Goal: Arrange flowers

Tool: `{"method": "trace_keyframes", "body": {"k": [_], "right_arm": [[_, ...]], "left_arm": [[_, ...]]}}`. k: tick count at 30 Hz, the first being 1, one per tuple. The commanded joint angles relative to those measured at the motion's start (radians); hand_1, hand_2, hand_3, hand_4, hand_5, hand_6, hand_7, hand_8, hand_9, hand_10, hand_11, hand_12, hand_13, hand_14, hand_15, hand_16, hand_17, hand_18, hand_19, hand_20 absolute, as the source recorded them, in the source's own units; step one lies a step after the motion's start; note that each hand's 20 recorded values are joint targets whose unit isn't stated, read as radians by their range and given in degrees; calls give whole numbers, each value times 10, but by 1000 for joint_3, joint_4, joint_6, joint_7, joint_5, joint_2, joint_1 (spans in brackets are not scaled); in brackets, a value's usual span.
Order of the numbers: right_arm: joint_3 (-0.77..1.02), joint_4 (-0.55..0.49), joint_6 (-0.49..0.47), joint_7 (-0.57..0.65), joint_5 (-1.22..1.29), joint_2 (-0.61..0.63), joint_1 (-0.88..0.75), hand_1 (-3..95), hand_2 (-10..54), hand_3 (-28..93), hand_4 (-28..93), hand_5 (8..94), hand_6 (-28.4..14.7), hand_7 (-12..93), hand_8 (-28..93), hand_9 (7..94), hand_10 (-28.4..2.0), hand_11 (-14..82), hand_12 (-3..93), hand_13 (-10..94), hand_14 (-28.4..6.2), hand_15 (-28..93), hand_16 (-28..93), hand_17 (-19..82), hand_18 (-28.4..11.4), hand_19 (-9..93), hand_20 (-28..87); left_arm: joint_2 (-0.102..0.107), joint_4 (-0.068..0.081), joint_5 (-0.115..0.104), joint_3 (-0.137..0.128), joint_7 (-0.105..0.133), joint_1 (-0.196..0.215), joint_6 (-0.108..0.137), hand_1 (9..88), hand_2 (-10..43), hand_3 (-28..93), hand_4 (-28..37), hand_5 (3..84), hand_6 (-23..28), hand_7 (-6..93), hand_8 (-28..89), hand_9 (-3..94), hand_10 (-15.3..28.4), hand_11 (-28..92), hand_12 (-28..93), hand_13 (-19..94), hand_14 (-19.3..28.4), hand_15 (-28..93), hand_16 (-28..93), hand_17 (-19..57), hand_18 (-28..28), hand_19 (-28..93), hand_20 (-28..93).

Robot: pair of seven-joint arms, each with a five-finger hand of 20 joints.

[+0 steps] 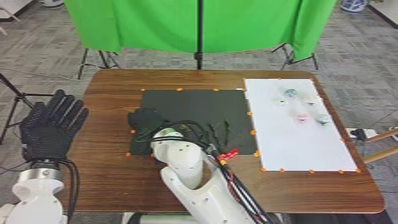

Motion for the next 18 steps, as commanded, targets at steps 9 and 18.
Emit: {"method": "trace_keyframes", "body": {"k": [9, 18], "right_arm": [[15, -128, 48, 213, 183, 78, 31, 658, -95, 685, -283, 585, -38, 220, -134, 573, -161, 181, 178, 587, -127, 692, 378, 366, -236, 876, 447], [148, -255, 92, 335, 366, 170, 27, 593, -95, 725, -283, 576, -50, 207, -129, 580, -175, 199, 189, 597, -141, 733, 347, 380, -248, 899, 439]], "left_arm": [[-62, 21, -1, -71, -88, 30, -9, 285, 146, 706, -248, 446, 82, 104, -79, 400, 144, 201, 141, 314, 152, 402, -28, -39, 149, 337, 201], [-97, 37, -13, -122, -152, 41, -25, 213, 194, 680, -282, 438, 86, 79, -70, 387, 151, 184, 142, 300, 160, 392, -27, -46, 152, 332, 191]]}}
